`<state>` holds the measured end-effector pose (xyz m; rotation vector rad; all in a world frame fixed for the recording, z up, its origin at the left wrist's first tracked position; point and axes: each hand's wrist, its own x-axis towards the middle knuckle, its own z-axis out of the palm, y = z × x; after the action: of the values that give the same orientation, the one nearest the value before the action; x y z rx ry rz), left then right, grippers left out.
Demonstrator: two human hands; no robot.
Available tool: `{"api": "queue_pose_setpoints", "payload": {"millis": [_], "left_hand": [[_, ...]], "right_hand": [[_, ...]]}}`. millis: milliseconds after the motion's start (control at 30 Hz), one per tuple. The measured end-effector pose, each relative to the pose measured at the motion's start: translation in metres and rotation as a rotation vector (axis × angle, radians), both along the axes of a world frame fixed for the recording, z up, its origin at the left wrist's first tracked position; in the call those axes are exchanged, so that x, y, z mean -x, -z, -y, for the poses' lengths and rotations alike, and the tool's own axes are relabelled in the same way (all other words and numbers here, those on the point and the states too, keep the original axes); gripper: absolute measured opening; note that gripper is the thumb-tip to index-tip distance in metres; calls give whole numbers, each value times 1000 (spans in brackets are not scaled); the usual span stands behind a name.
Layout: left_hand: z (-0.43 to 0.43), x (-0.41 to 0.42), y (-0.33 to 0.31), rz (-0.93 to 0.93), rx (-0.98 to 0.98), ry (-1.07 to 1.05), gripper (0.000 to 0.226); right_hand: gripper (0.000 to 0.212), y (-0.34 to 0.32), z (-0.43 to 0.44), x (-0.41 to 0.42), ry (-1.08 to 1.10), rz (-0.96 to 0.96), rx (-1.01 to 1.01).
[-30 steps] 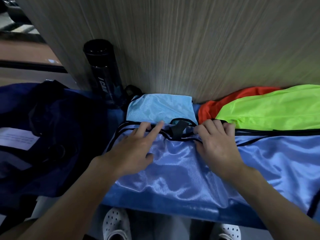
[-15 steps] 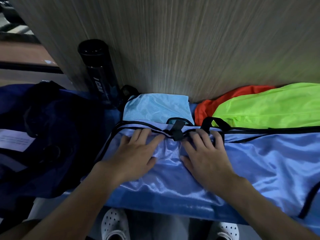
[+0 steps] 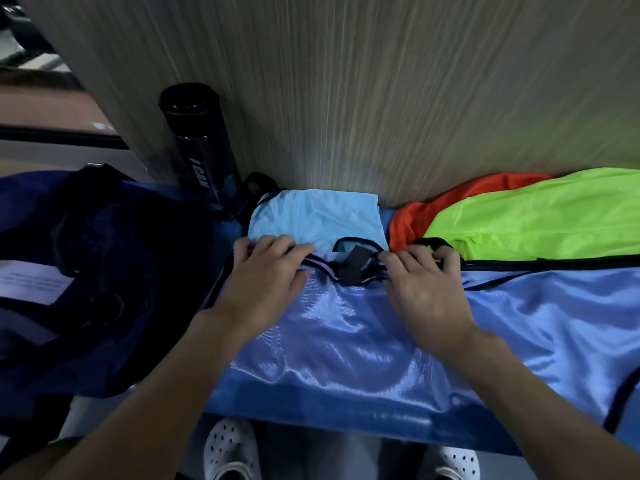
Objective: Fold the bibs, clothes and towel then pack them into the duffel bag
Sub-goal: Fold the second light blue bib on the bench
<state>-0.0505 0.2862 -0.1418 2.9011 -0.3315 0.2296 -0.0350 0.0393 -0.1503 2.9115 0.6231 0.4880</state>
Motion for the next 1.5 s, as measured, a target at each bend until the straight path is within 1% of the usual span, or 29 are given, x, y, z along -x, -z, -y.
{"api": "queue_pose_setpoints", "payload": {"millis": [100, 167, 233, 300, 333, 400, 467, 500, 567, 600, 633, 667, 700, 733, 800, 833, 933, 1067, 1133, 1200, 1233, 1267, 1300, 1400, 1433, 1500], "left_hand": [[-2, 1, -5, 61, 3, 7, 26], [-7, 4, -10, 19, 22, 16, 18], [-10, 6, -14, -66, 33, 11, 16], [-10, 6, -19, -91, 43, -3, 18], [-11, 6, -21, -95, 43, -18, 18], [-11, 6, -22, -93, -15, -46, 18], [-10, 8, -21, -28, -79, -55, 32], [-6, 10, -24, 38, -52, -37, 33], [10, 20, -34, 196, 102, 33, 19], [19, 27, -39, 254, 186, 93, 13], [31, 35, -43, 273, 243, 166, 11], [41, 42, -41, 248, 265, 247, 13], [51, 47, -37, 192, 236, 317, 15], [58, 50, -28, 126, 163, 363, 17], [67, 49, -9, -9, -12, 391, 24], [70, 47, -3, -65, -65, 387, 31], [76, 45, -2, -200, -119, 367, 57], [85, 43, -9, -246, -185, 320, 76], [90, 41, -12, -253, -218, 309, 81], [95, 39, -14, -223, -216, 310, 75], [97, 37, -13, -193, -192, 321, 69], [100, 36, -11, -164, -163, 337, 62], [102, 35, -9, -140, -137, 355, 55], [105, 30, -4, -85, -44, 399, 47], [107, 28, -4, -62, -2, 422, 46], [112, 27, -5, -2, 122, 458, 39]], "right_hand": [[19, 2, 1, -2, -70, 13, -44], [10, 2, 3, -2, -136, -93, -122], [19, -2, 4, 0, -198, -262, -212], [21, -8, 3, 2, -237, -343, -295], [21, -9, 4, 1, -242, -327, -306], [28, -9, 3, 0, -228, -213, -248], [32, -10, 3, 2, -209, -121, -210], [32, -11, 3, 4, -214, -90, -212], [31, -16, 2, 12, -240, -50, -217], [27, -18, 2, 18, -256, -28, -213], [22, -20, 4, 24, -265, -15, -203], [19, -22, 7, 31, -260, -17, -193], [19, -24, 10, 39, -247, -23, -187], [20, -25, 14, 46, -229, -29, -180], [17, -25, 26, 58, -183, -45, -151], [14, -25, 32, 63, -151, -71, -130], [11, -25, 47, 67, -72, -127, -62], [40, -21, 59, 63, -62, -181, -69], [63, -15, 64, 60, -74, -212, -49], [78, -11, 67, 54, -73, -214, -33], [80, -9, 67, 51, -65, -211, -44], [78, -8, 66, 47, -55, -198, -72], [71, -8, 64, 44, -49, -183, -106], [35, -14, 59, 35, -4, -190, -207], [25, -14, 59, 31, 39, -229, -296], [18, -15, 62, 24, 105, -316, -586]]}}
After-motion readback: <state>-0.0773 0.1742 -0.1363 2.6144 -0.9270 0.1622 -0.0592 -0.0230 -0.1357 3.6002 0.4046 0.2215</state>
